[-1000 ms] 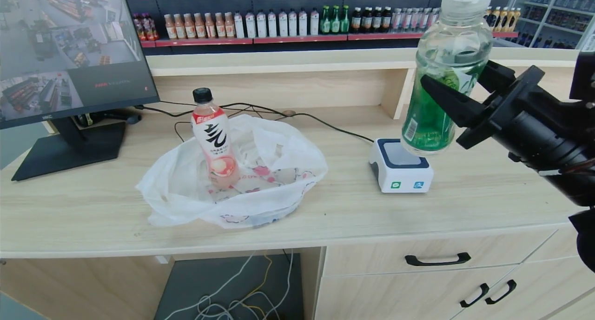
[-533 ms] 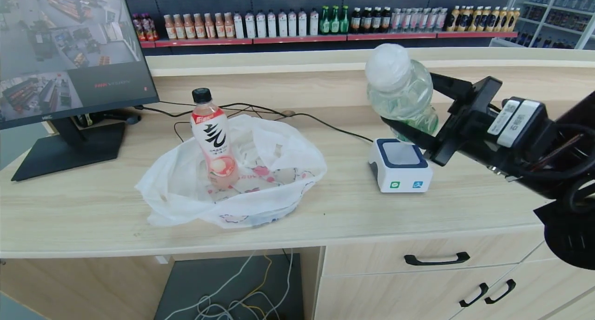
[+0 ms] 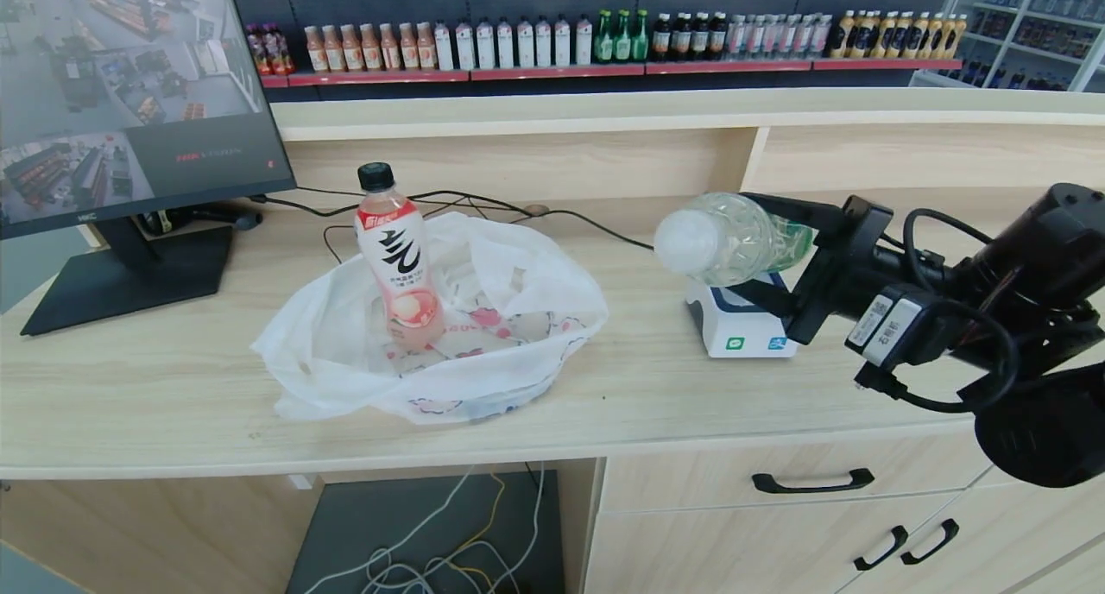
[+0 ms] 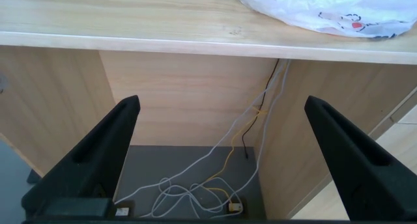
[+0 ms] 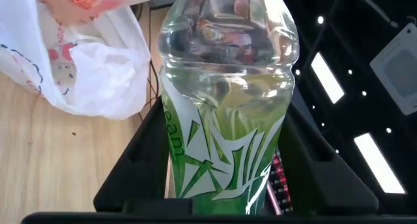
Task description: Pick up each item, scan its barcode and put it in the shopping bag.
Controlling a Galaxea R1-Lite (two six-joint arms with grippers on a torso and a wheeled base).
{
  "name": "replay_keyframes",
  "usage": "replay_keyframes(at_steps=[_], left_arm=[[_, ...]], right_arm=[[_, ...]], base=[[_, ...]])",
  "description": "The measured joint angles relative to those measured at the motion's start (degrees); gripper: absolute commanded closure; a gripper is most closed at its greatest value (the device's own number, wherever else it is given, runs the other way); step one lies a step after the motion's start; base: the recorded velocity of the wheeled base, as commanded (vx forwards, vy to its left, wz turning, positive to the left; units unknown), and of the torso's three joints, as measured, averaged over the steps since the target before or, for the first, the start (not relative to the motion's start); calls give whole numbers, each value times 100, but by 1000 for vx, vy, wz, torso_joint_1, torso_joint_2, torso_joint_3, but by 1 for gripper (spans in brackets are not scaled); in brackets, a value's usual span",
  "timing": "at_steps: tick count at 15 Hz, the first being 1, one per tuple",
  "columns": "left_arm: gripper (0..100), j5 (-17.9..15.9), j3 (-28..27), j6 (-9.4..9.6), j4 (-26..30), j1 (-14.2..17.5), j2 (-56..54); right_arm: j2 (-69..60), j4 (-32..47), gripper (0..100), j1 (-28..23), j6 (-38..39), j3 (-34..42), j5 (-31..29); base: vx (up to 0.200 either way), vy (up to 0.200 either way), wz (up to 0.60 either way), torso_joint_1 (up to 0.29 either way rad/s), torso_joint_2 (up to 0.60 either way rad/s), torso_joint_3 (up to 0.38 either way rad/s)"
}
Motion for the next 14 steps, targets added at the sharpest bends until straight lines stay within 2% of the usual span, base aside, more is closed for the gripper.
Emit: replay_keyframes(at_steps=[3, 7, 14], left_arm=[[0, 0, 0, 9, 0, 0, 0], [0, -2, 0, 9, 0, 0, 0], [0, 0, 0, 9, 0, 0, 0]], right_arm=[[55, -325, 100, -23, -139, 261, 112], [105, -391, 100, -277, -399, 368, 580], [444, -400, 100, -428, -772, 197, 584]], base=[[0, 0, 0, 0, 0, 0], [0, 0, 0, 0, 0, 0], [0, 0, 0, 0, 0, 0]])
